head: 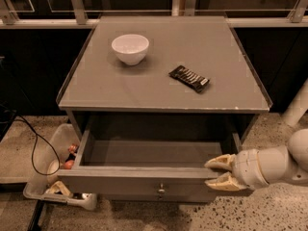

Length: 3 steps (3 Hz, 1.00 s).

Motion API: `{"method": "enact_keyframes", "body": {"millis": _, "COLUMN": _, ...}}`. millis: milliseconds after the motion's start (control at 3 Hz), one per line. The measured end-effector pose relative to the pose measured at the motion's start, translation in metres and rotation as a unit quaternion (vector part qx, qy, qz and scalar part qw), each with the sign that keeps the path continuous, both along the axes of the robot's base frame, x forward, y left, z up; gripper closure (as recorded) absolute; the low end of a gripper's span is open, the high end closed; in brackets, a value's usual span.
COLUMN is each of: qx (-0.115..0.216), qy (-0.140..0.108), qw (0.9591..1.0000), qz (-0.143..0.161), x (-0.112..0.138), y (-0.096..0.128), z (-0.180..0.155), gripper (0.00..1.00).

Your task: Open top drawer

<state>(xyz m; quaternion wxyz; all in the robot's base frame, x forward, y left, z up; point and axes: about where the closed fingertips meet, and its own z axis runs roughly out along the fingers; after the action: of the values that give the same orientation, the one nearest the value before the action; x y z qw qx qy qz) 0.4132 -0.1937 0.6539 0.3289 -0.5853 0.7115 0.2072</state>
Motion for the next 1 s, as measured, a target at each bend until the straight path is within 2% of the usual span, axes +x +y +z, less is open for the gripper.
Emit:
{"method": "enact_keyframes", "body": {"millis": 333, "qx": 0.013, "qy": 0.022, "qw": 0.9997, "qz": -0.006, "x": -0.027, "y": -0.005, "z": -0.012, "gripper": 0.37}}
{"method": "enact_keyframes", "body": {"millis": 667, "qx": 0.013, "qy": 0.022, "qw": 0.9997, "qz": -0.006, "x": -0.027, "y": -0.005, "z": -0.01, "gripper": 0.6}}
{"method": "enact_keyframes", "body": {"millis": 1000, "qx": 0.016, "qy": 0.03, "qw": 0.9993, "qz": -0.012, "x": -0.045, "y": -0.012, "z": -0.012, "gripper": 0.84}}
